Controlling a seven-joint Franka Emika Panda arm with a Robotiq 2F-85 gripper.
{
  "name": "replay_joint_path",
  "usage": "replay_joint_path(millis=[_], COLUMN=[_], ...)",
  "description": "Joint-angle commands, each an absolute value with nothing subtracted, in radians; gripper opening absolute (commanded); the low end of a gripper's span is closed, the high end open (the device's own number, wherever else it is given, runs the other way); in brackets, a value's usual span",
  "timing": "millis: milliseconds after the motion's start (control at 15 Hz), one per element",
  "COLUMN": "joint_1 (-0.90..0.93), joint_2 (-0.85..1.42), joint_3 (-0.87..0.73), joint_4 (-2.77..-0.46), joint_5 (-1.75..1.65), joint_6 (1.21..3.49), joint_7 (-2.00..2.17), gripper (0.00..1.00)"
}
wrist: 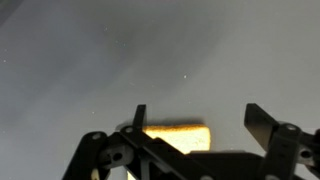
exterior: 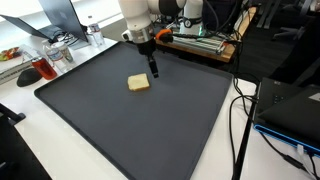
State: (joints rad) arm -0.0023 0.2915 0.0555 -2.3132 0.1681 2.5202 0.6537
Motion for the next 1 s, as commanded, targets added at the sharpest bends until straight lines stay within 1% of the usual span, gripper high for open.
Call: replay_joint_path(millis=[0, 333, 933], joint_1=[0.018, 0.017, 0.034], joint_2=[0.340, 0.404, 0.498], joint_3=[0.031, 0.042, -0.005], joint_4=[-2.276, -2.246, -2.210], joint_5=[0.243, 0.396, 0.423], joint_6=[2.464, 2.494, 2.647], joint_7=[0.666, 0.681, 0.794], gripper=[1.00, 1.00, 1.00])
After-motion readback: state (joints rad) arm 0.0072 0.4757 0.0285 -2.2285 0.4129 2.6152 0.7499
